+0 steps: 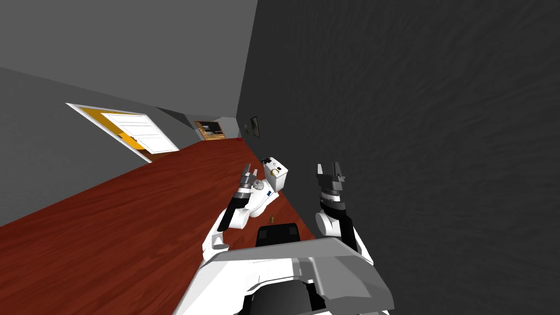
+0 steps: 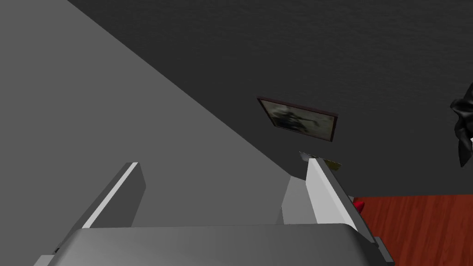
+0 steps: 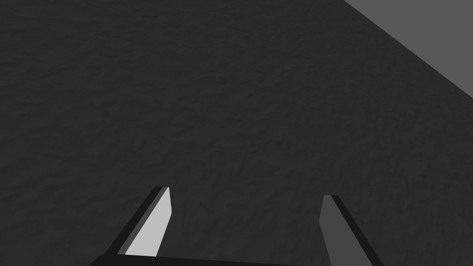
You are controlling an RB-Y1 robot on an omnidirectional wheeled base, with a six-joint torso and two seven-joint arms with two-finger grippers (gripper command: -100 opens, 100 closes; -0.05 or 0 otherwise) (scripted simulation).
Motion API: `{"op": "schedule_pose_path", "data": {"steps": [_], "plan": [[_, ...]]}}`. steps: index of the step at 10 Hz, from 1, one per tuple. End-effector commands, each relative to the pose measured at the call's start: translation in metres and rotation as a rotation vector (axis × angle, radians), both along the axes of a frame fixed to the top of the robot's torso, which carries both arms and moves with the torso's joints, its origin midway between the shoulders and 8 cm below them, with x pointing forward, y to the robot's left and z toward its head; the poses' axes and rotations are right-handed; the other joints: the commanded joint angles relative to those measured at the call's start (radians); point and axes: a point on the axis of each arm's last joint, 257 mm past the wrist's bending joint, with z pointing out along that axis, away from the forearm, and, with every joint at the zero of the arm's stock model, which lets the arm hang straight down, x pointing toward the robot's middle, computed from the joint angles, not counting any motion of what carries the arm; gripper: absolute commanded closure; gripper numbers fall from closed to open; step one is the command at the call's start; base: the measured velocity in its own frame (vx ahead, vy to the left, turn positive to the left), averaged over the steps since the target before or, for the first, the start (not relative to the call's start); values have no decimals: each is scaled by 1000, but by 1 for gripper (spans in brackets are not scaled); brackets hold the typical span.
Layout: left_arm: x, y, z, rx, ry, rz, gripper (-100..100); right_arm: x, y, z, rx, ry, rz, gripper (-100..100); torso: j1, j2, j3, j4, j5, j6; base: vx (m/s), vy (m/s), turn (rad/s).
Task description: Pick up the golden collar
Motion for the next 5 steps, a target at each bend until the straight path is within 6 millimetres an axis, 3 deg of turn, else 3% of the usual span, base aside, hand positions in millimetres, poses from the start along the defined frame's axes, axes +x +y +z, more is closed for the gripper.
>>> {"op": "schedule_pose_path", "data": {"steps": [1,5], "plan": [[16,-13,-13,2,41,-32,-100,0,0,0,0,0,0,0,0,0,0,0,0,0,-38,88,-3],[41,-34,-43,16,120,-72,-100,0,0,0,0,0,0,0,1,0,0,0,0,0,-31,84,-22]]}}
